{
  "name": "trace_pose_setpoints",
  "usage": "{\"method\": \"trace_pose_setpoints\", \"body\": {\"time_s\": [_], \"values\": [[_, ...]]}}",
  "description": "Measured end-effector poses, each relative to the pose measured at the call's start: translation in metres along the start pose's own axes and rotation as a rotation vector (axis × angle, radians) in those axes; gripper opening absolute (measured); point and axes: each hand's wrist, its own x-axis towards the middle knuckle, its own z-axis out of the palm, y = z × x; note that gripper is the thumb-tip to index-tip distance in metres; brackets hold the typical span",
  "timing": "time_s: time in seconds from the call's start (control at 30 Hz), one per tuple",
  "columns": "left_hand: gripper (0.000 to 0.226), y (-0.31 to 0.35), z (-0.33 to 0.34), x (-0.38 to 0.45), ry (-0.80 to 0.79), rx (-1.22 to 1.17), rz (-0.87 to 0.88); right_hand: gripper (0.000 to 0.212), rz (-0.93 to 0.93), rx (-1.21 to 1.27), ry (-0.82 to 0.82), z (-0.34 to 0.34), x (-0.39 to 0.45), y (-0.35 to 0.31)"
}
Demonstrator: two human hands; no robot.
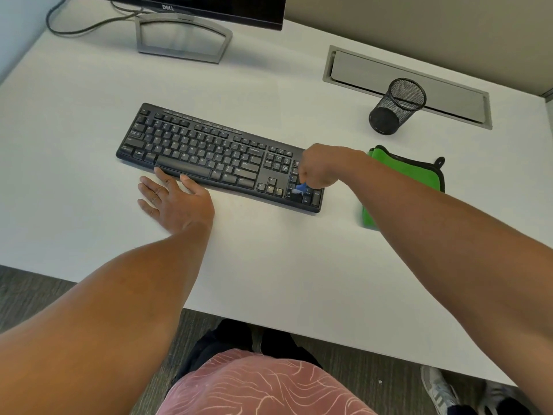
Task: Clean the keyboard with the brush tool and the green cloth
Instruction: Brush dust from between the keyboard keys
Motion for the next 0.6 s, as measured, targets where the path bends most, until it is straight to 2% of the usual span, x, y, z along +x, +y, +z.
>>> {"method": "trace_pose_setpoints", "body": {"time_s": [0.1,0.23,0.6], "values": [[0.065,0.000,0.000,0.000,-0.005,-0.005,-0.002,0.026,0.000,-0.036,-0.047,0.004,-0.002,0.001],[0.065,0.000,-0.001,0.000,-0.011,-0.006,0.000,0.027,0.126,-0.011,-0.067,0.012,-0.009,0.009],[0.065,0.000,0.000,0.000,-0.004,0.003,0.005,0.031,0.289,0.359,0.015,0.002,-0.022,0.033]]}}
